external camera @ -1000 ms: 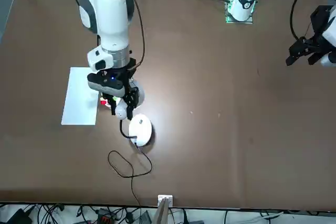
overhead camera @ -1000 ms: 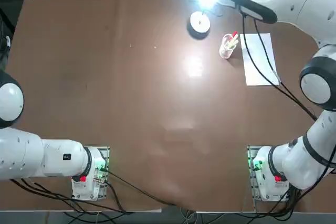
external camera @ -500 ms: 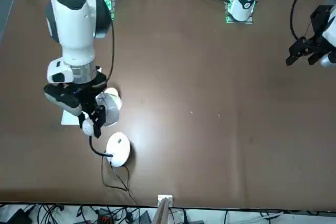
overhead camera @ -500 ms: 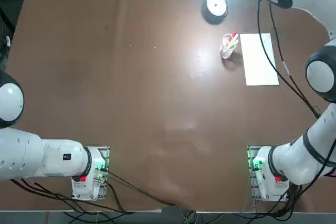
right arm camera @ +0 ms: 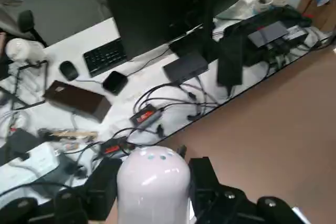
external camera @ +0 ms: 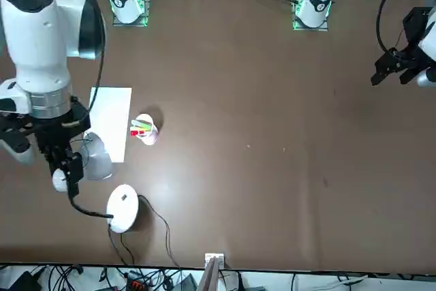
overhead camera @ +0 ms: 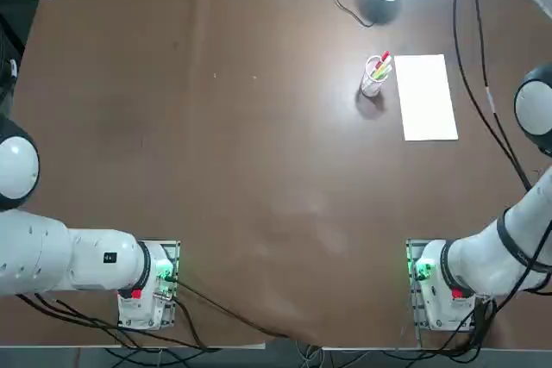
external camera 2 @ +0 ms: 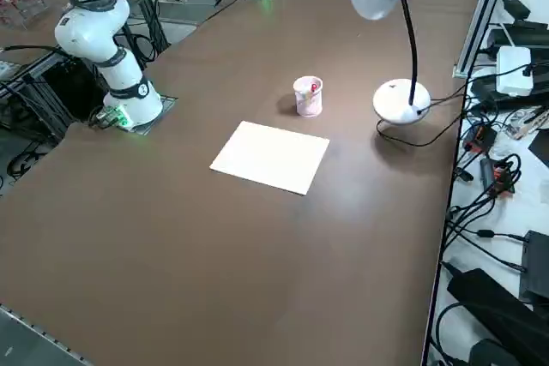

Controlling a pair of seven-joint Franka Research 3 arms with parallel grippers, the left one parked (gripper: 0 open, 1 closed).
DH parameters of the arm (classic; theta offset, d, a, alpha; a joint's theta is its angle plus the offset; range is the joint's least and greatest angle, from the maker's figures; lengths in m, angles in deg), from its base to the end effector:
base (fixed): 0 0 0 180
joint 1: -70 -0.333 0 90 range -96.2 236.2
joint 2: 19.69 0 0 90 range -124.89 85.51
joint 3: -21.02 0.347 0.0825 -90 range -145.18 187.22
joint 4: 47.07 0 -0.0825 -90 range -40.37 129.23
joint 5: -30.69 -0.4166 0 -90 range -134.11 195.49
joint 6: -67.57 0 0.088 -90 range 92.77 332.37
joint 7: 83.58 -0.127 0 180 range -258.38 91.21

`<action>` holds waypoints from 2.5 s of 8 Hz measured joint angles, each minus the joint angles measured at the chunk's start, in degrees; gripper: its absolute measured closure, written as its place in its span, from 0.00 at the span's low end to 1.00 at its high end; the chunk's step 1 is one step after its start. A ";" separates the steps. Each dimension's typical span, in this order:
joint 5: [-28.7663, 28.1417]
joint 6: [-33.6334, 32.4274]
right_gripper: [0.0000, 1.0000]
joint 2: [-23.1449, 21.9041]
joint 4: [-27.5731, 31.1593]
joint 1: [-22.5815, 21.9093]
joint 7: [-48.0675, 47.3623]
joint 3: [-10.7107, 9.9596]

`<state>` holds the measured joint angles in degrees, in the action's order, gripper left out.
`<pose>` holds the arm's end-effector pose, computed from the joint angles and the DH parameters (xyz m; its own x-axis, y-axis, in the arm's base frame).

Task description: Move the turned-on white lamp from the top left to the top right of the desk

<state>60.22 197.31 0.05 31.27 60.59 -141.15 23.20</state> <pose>0.7507 0.1279 0.5982 0.6124 -0.4612 0.6421 -0.5127 -0.8499 -0.1215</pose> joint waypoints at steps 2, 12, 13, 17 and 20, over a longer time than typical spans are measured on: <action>0.41 -0.35 0.27 0.13 0.07 6.37 8.13 -0.10; 0.61 26.27 0.27 -5.74 25.79 28.75 15.12 0.21; 0.61 26.30 0.27 -7.40 27.39 28.72 14.68 0.90; 2.17 23.96 0.27 -11.47 32.86 28.72 14.98 1.51; 3.06 23.99 0.27 -11.53 33.40 28.73 15.13 1.50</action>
<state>63.28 221.30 -11.48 64.67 89.32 -126.02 24.70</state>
